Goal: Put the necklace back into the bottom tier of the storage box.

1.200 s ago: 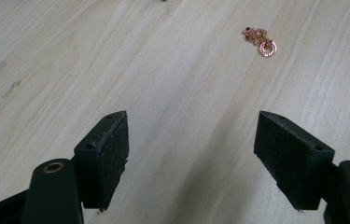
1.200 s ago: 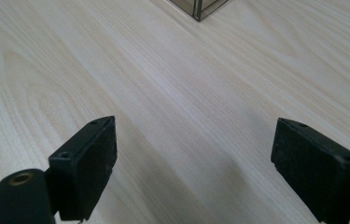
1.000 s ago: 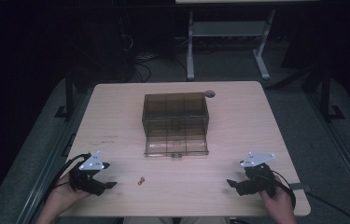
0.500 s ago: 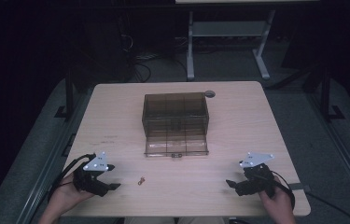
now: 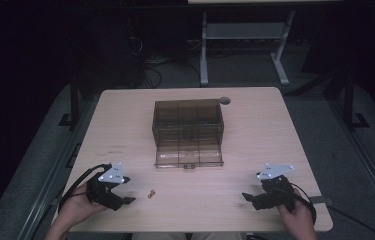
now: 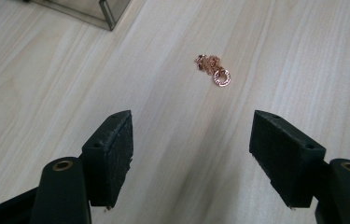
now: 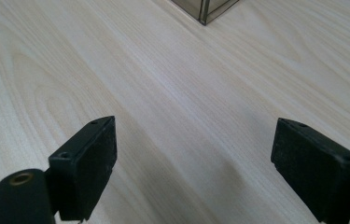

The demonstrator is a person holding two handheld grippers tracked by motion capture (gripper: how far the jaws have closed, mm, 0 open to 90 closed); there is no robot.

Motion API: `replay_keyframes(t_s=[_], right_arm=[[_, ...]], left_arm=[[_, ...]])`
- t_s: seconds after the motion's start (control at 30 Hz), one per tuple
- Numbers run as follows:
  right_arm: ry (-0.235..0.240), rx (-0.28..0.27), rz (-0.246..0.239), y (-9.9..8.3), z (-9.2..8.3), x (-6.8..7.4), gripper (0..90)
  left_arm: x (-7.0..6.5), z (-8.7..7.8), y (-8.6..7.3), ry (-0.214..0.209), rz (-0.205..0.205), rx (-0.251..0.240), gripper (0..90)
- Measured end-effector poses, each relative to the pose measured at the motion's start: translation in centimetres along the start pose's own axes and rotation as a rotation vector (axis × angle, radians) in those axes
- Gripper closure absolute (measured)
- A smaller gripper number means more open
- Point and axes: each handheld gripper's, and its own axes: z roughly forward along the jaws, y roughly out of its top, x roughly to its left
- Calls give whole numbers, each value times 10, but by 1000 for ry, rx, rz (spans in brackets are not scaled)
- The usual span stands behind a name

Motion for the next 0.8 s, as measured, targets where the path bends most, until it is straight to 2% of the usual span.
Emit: replay_keyframes(t_s=[0.23, 0.33, 0.37, 0.6, 0.67, 0.7, 0.8], right_arm=[[0, 2, 4, 0, 1, 1, 138], [0, -2, 9, 0, 1, 1, 138], [1, -3, 9, 0, 1, 1, 138], [2, -4, 7, 0, 0, 1, 137], [2, -10, 5, 0, 0, 1, 137], [1, -9, 5, 0, 0, 1, 138], [-1, -8, 3, 0, -1, 0, 138]], left_arm=[[-3, 3, 15, -7, 27, 6, 307], [-3, 5, 22, -17, 47, 29, 314], [-3, 6, 26, -32, 51, 38, 329], [-2, 15, 38, -60, 48, 38, 352], [-1, 17, 42, -67, 55, 55, 352], [-2, 19, 43, -67, 43, 47, 354], [0, 21, 49, -76, 55, 55, 368]])
